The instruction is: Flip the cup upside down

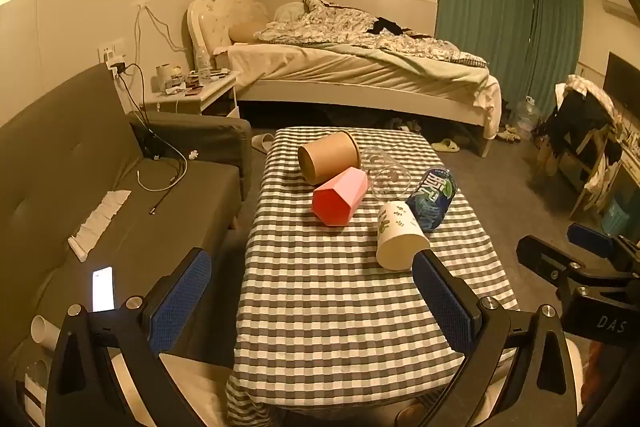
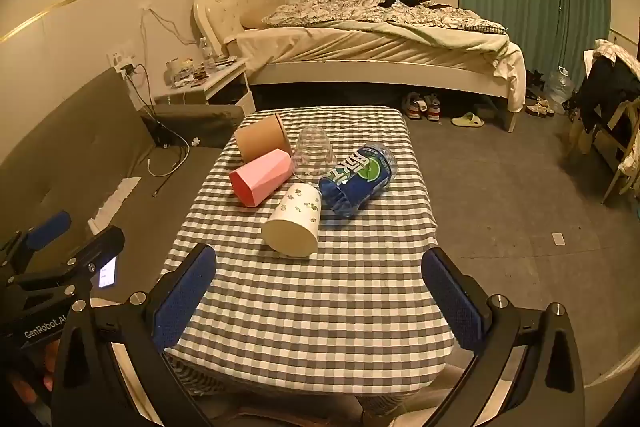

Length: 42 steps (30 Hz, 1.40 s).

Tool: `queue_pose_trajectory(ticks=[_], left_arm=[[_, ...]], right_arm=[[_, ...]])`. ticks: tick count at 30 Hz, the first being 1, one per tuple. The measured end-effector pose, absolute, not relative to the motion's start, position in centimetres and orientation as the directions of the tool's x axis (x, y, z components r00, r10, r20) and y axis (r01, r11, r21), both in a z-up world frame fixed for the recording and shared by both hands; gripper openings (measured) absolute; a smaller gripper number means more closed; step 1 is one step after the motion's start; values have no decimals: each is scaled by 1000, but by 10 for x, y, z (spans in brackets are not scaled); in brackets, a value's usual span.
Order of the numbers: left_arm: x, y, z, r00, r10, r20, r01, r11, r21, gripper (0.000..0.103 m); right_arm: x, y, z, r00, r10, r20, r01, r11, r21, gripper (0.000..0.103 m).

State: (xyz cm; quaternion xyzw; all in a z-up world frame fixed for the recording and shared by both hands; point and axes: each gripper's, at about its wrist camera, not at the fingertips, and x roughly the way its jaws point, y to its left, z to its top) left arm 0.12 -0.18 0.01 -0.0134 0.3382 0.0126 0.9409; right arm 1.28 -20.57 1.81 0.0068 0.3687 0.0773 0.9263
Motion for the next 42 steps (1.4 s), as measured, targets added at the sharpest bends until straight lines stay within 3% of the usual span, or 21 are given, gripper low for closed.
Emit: queue_pose_trajectory(ticks=[42], left_arm=[[3,3,-7,772,13,-636,-35,999,-22,103]], right_arm=[[11,-204,23,728,144,-670,-135,989,66,103]])
